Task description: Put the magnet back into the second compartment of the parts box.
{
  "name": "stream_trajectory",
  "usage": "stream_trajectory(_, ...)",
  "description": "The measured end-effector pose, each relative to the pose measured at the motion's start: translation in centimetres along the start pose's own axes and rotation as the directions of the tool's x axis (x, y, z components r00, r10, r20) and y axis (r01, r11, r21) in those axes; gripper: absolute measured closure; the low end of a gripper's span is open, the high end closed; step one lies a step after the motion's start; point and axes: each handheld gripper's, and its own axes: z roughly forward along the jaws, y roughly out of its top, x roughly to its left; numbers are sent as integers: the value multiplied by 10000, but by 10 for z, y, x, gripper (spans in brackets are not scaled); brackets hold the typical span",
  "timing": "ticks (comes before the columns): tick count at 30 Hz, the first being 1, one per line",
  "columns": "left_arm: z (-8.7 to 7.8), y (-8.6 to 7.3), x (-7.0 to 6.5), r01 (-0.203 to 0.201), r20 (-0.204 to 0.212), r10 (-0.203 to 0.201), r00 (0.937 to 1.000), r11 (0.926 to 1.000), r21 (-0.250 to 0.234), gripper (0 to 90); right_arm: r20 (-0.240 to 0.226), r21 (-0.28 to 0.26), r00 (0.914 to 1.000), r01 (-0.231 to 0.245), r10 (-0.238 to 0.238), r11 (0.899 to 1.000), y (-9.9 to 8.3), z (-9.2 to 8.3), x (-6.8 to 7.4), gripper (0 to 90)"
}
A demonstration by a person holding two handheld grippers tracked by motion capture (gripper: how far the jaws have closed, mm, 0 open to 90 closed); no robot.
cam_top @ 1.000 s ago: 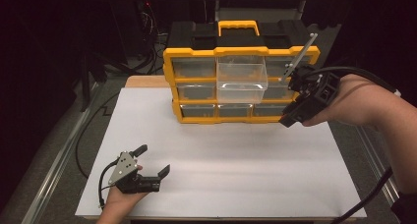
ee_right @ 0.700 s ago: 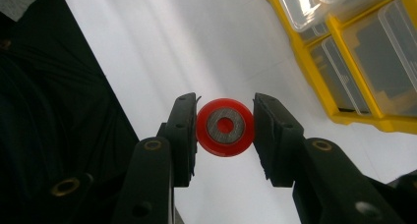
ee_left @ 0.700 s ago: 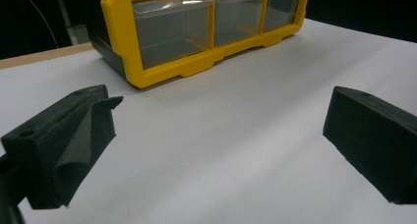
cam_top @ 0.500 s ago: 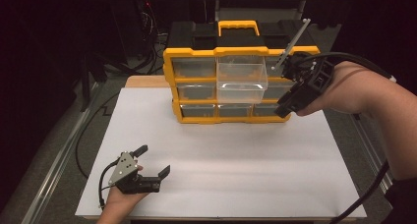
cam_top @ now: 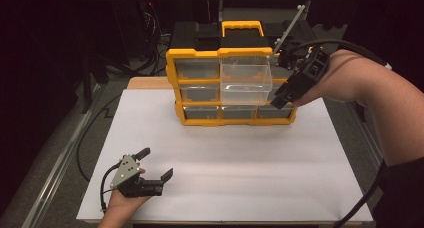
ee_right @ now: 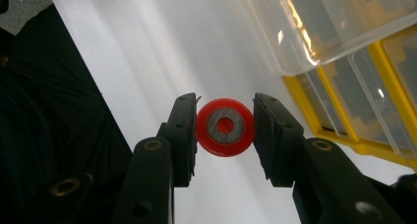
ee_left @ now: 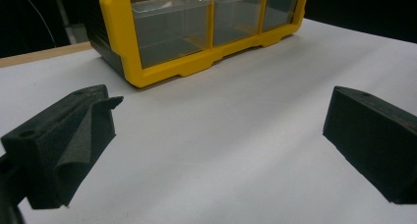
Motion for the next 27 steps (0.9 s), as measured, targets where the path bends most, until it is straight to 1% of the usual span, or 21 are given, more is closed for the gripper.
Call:
stream_trajectory(6, 0, 0, 0, 14, -8, -14, 10000, 10000, 0, 3, 40, 62, 10000, 56, -57, 10000, 10, -1, -2, 643)
stream_trajectory(15, 0, 0, 1, 2, -7, -2, 10000, 10000, 19, 3, 101, -7, 9998, 144, -144, 9999, 23, -2, -7, 643)
stream_trajectory(16, 0, 0, 1, 1, -5, -1, 10000, 10000, 23, 3, 161, 14, 9998, 133, -134, 9999, 24, -3, -7, 643)
stream_trajectory(27, 0, -1, 1, 36, -39, -35, 10000, 10000, 36, 3, 262, -5, 9995, 153, -153, 9999, 40, -7, -14, 643)
